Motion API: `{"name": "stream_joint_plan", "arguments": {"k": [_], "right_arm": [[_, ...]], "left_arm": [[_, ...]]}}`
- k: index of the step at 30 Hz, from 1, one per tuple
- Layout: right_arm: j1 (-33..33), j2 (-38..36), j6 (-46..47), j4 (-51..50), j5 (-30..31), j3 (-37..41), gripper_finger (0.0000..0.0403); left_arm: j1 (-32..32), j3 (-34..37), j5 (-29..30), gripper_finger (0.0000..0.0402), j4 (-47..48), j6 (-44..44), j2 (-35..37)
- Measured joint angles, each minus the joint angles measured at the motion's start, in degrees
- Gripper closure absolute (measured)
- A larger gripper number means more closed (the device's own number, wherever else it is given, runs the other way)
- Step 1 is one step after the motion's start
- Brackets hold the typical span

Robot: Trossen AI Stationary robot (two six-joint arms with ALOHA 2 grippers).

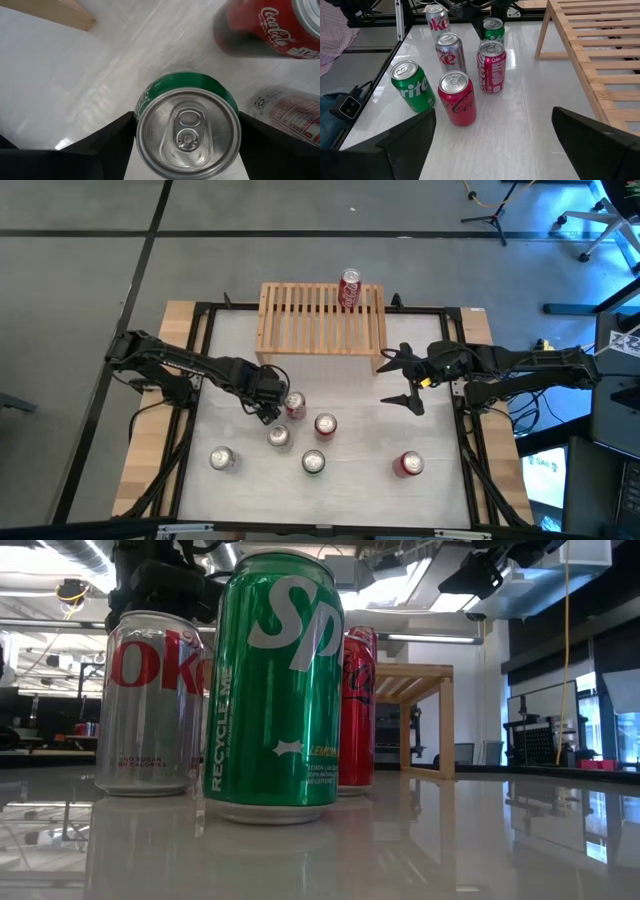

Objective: Place canned beverage on shelf
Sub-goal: Put the top green soda can on the shelf

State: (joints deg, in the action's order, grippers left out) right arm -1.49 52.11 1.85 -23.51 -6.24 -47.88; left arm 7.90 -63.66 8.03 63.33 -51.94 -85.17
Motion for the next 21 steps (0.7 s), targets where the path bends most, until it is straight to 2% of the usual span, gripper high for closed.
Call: {"name": "stream_joint_plan", "arguments": {"k": [9, 21], "right_arm": [[0.00, 0.01, -0.01, 0.00, 0.00, 0.00, 0.0010], [0.01, 0.00, -0.03, 0.02, 0.00, 0.00, 0.0010]], "left_arm": [[-0.02, 0.00, -1.67, 0.0121, 0.34, 0.00, 0.76], [-2.81, -0.39, -6.75, 0.0122, 0.90, -0.19, 6.97]]}}
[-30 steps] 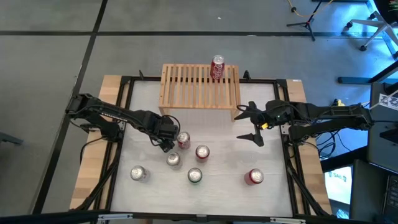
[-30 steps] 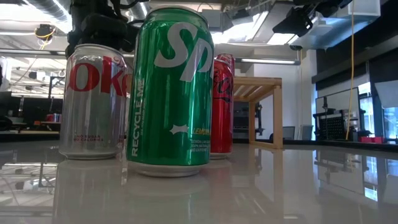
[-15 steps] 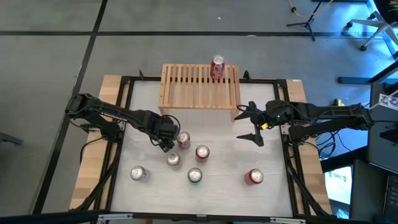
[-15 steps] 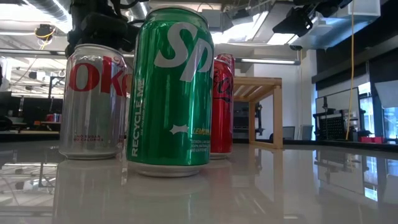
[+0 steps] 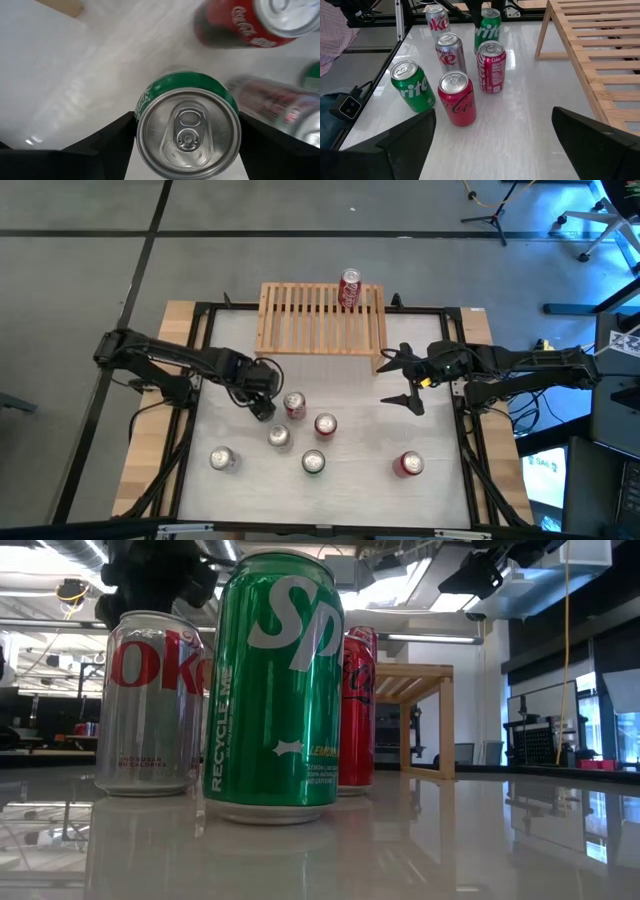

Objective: Place canned beverage on shelf
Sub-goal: Put the top green soda can on the shelf

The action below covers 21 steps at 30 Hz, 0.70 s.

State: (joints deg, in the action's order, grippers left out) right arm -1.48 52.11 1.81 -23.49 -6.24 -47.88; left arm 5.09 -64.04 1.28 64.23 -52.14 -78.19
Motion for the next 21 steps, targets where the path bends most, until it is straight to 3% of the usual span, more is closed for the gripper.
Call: {"name": "stream_joint_plan", "arguments": {"k": [6, 14, 21], "right_arm": [[-0.01, 0.01, 0.01, 0.00, 0.18, 0.00, 0.0010], [-0.02, 0.01, -0.58, -0.02, 0.68, 0.00, 0.0010], [-0.02, 0.01, -0.60, -0.07, 0.66, 0.00, 0.0010]], "left_arm": [[-1.78, -7.04, -0.42, 0.0122, 4.71, 1.78, 0.59], [-3.94, -19.27, 4.27, 0.0123, 10.48, 2.88, 0.50], [-7.02, -26.90, 5.19, 0.0123, 10.94, 5.77, 0.44]]}}
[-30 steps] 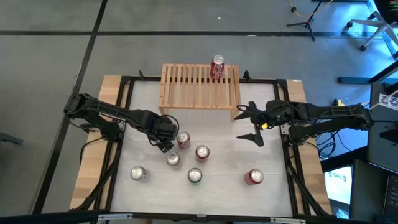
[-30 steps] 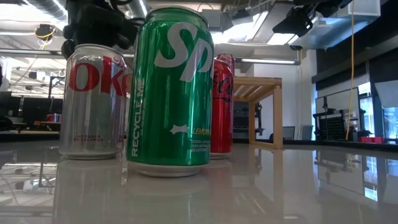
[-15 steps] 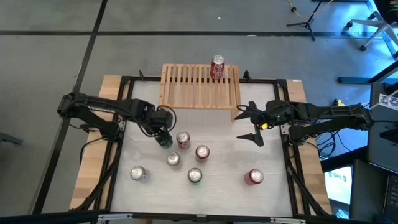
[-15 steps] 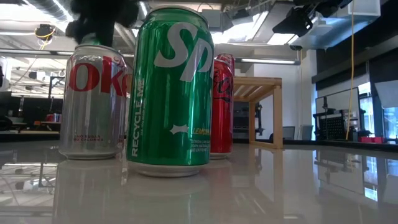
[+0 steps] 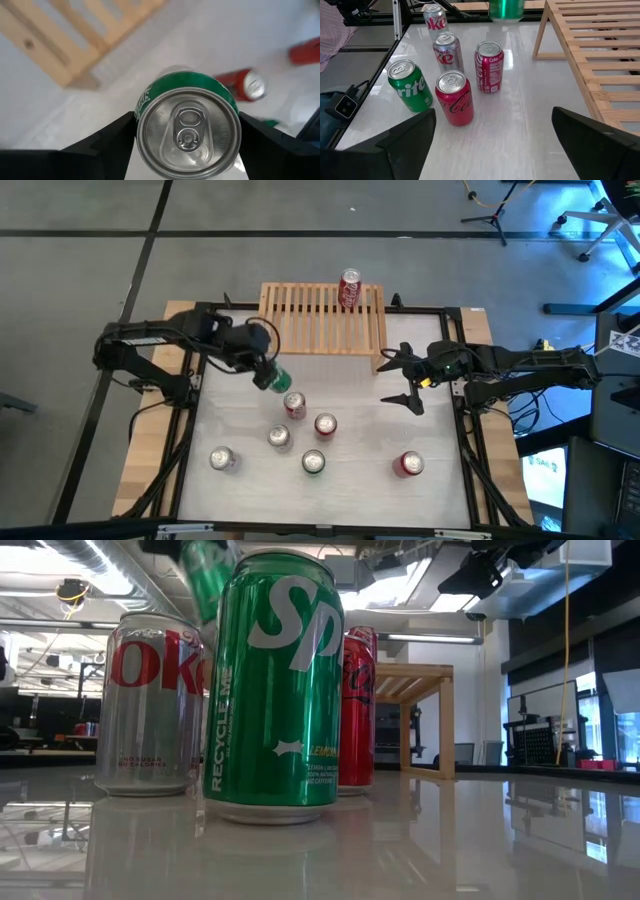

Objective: Place canned beverage on shelf
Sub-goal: Put the top green soda can on the shelf

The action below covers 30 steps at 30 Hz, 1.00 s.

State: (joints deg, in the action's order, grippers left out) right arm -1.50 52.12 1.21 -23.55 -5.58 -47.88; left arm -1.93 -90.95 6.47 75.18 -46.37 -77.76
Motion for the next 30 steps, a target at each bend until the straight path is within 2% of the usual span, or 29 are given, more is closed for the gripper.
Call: {"name": "stream_joint_plan", "arguments": {"k": [11, 17, 26, 30], "right_arm": [[0.01, -0.01, -0.04, -0.01, 0.00, 0.00, 0.0010], [0.00, 0.00, -0.04, -0.04, 0.00, 0.00, 0.0010], [0.00, 0.00, -0.04, -0.07, 0.00, 0.00, 0.0010], [0.02, 0.00, -0.04, -0.09, 0.00, 0.00, 0.0010]], "left_arm": [[-5.30, -9.44, 0.10, 0.0123, 0.12, 4.97, -1.16], [-8.48, -17.40, -2.51, 0.0123, 1.19, 12.07, -7.22], [-15.56, -31.30, -5.94, 0.0123, 10.77, 20.26, -18.35], [-19.02, -35.50, -7.90, 0.0123, 11.49, 22.93, -21.19]]}}
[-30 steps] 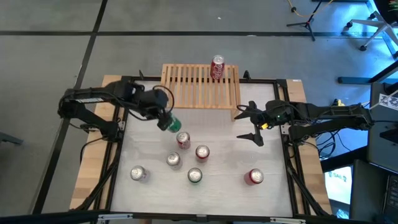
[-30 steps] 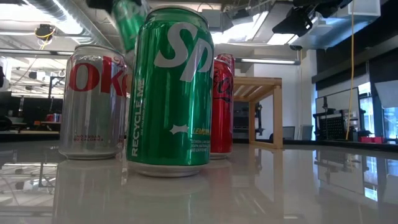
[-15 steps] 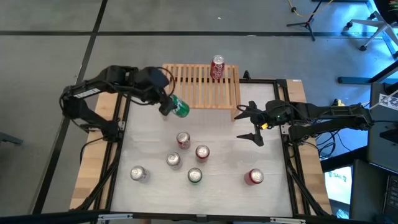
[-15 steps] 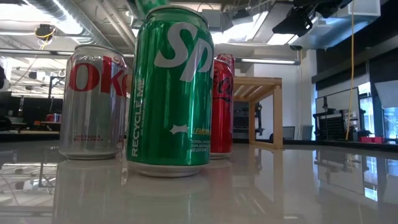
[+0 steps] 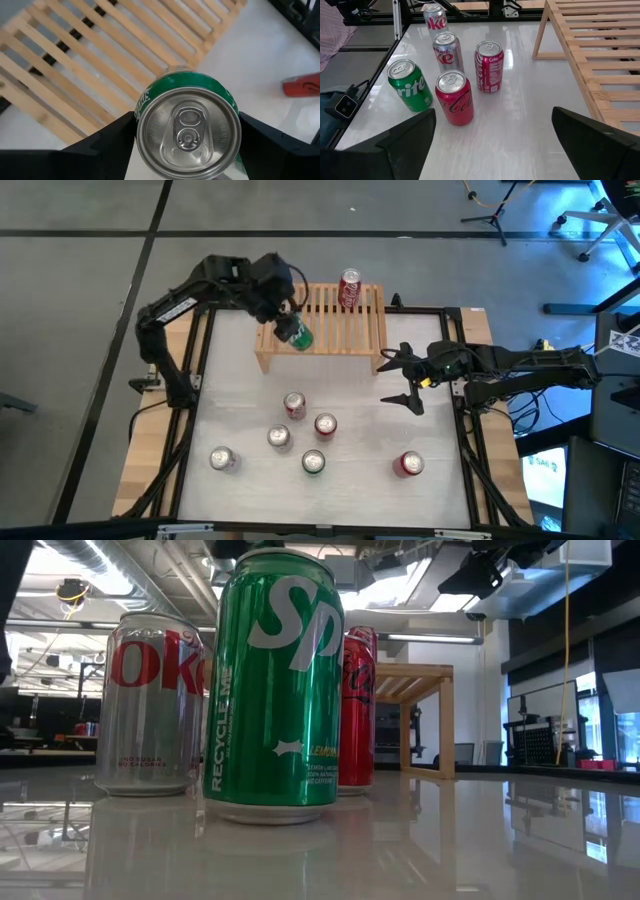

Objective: Place canned beverage on shelf
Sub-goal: Put the top green soda can on the shelf

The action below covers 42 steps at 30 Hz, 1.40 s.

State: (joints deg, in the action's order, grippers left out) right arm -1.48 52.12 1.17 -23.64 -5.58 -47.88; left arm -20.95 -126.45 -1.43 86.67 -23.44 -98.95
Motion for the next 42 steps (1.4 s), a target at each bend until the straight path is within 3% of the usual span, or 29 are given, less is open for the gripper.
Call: {"name": "stream_joint_plan", "arguments": {"k": [17, 28, 42], "right_arm": [[-0.01, -0.01, 0.00, -0.04, 0.00, 0.00, 0.0010], [-0.02, -0.01, 0.00, -0.06, 0.00, 0.00, 0.0010], [-0.01, -0.01, 0.00, -0.04, 0.00, 0.00, 0.0010]], "left_arm": [[-14.56, -3.17, -2.49, 0.0123, 0.29, 6.13, -2.38], [-15.43, -3.17, -2.65, 0.0123, 1.84, 8.48, -8.16], [-15.37, -3.15, 1.93, 0.0123, 3.37, 9.09, -8.93]]}}
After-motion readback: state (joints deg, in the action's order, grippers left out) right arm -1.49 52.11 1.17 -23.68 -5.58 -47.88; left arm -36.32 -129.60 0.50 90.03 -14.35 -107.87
